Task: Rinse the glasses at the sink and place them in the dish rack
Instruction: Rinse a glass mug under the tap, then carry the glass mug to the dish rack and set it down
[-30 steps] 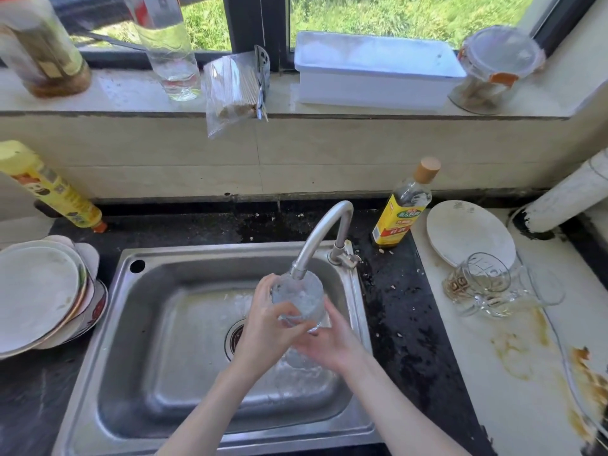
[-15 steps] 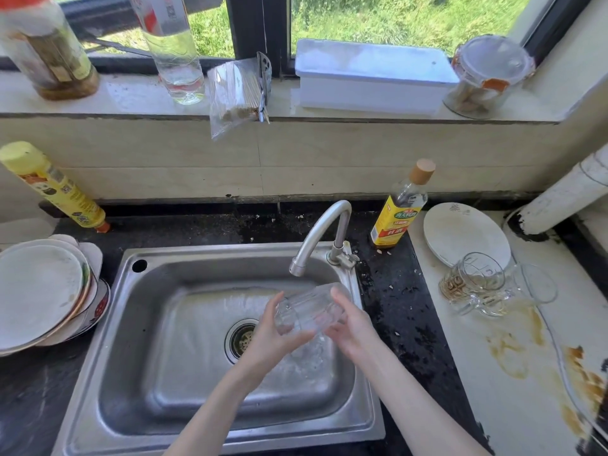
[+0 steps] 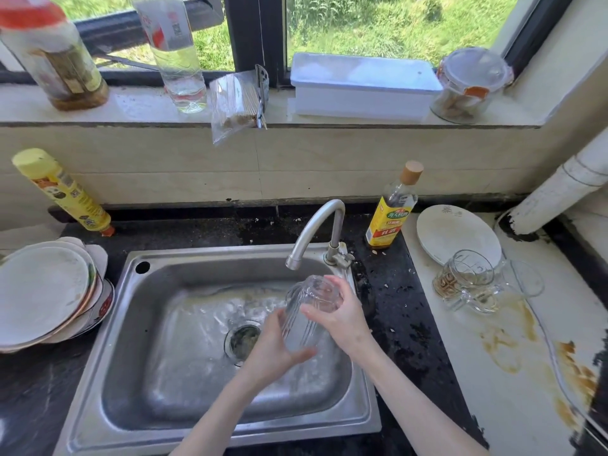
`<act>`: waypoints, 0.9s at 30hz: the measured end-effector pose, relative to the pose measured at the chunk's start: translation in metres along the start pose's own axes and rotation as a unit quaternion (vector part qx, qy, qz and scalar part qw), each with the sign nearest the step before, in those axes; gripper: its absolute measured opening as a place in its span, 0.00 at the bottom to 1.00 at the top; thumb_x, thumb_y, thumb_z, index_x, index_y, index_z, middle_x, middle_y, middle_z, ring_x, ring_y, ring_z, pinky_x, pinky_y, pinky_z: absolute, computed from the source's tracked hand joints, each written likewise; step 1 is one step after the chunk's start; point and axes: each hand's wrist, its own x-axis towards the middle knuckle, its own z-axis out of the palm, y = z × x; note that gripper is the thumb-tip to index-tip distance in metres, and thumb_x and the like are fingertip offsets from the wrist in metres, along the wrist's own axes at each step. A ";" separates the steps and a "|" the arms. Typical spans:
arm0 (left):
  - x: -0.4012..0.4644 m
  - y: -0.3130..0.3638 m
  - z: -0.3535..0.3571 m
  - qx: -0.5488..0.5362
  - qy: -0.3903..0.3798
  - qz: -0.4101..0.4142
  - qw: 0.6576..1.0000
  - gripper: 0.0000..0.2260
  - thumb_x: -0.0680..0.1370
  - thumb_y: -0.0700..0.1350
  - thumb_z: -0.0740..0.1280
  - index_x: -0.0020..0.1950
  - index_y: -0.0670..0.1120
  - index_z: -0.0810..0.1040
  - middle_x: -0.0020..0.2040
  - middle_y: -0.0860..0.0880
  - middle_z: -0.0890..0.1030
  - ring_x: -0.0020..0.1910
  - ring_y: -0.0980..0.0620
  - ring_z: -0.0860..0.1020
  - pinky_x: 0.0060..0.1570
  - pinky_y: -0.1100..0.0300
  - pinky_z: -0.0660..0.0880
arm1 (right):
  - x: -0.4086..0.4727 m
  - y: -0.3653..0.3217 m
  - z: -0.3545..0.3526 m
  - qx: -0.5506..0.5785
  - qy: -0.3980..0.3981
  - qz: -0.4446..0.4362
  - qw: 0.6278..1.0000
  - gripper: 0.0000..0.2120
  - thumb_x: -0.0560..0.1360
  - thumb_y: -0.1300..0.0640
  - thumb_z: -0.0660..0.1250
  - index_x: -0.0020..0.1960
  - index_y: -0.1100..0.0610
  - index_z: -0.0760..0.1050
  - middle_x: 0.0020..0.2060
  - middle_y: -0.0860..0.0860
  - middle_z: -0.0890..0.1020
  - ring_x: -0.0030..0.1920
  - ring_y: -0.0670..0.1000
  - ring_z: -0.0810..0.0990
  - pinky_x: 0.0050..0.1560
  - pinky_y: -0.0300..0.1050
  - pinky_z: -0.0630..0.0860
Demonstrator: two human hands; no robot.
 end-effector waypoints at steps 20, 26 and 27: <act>-0.055 0.065 -0.031 -0.107 -0.111 0.035 0.987 0.24 0.61 0.65 0.70 0.53 0.58 0.70 0.51 0.60 0.78 0.45 0.71 0.77 0.39 0.78 0.69 | -0.035 -0.026 -0.061 0.060 -0.108 -0.008 0.992 0.16 0.81 0.55 0.58 0.68 0.54 0.71 0.62 0.49 0.77 0.64 0.48 0.74 0.65 0.47 0.72; -0.065 0.088 -0.039 -0.051 -0.191 0.089 0.976 0.26 0.60 0.66 0.66 0.56 0.60 0.71 0.49 0.71 0.79 0.51 0.69 0.77 0.45 0.78 0.69 | -0.037 -0.054 -0.065 -0.062 -0.161 -0.043 0.984 0.13 0.80 0.57 0.60 0.63 0.52 0.75 0.55 0.49 0.82 0.56 0.46 0.81 0.61 0.52 0.75; -0.065 0.088 -0.041 -0.046 -0.197 0.096 0.975 0.28 0.60 0.68 0.67 0.57 0.60 0.71 0.51 0.70 0.79 0.53 0.68 0.77 0.48 0.75 0.70 | -0.041 -0.058 -0.066 -0.072 -0.152 -0.052 0.984 0.12 0.80 0.59 0.60 0.61 0.54 0.77 0.53 0.50 0.83 0.54 0.47 0.82 0.60 0.51 0.76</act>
